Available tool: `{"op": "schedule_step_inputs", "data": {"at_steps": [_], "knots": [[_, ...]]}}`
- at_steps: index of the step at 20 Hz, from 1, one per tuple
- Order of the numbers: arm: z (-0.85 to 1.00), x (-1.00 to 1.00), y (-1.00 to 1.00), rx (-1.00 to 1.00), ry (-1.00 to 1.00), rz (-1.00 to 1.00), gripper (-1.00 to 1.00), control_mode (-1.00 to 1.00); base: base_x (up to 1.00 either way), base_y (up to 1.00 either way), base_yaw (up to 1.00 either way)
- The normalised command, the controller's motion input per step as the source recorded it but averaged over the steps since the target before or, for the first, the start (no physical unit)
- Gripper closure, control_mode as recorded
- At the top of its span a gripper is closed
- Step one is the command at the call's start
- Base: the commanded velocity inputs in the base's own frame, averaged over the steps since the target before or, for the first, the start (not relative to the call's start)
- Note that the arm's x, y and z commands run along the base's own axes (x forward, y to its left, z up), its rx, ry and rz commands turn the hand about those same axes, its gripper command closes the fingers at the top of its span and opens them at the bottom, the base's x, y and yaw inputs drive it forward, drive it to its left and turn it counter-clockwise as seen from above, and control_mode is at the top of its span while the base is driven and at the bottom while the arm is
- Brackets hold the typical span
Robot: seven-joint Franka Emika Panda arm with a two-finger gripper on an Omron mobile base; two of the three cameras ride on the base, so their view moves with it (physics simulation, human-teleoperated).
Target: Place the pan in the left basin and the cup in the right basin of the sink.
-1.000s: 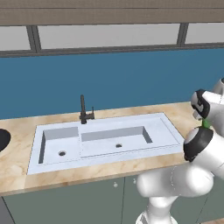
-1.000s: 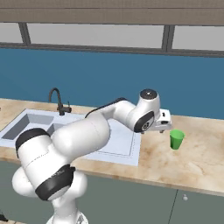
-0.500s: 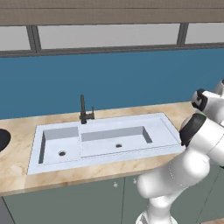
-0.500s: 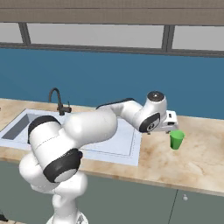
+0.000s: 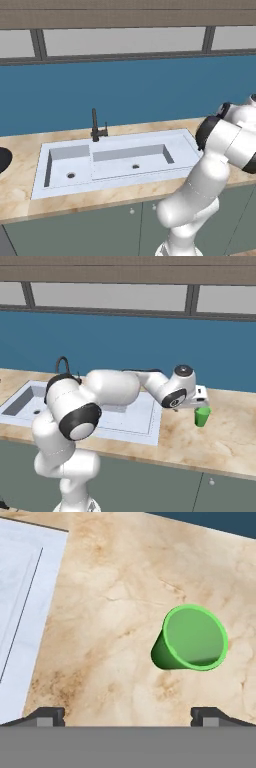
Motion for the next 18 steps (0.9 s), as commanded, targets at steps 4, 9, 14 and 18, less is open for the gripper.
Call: {"op": "schedule_step_inputs", "data": {"at_steps": [4, 9, 14, 18], "knots": [[-0.21, 0.28, -0.24, 0.00, 0.01, 0.00, -1.00, -1.00, 0.00, 0.00, 0.00], [-0.20, 0.30, -0.23, 0.00, 0.01, 0.00, -1.00, -1.00, 0.00, 0.00, 0.00], [-0.21, 0.32, -0.20, 0.00, 0.01, 0.00, -1.00, -1.00, 0.00, 0.00, 0.00], [-0.19, 0.35, -0.20, 0.00, 0.01, 0.00, -1.00, -1.00, 0.00, 0.00, 0.00]]}}
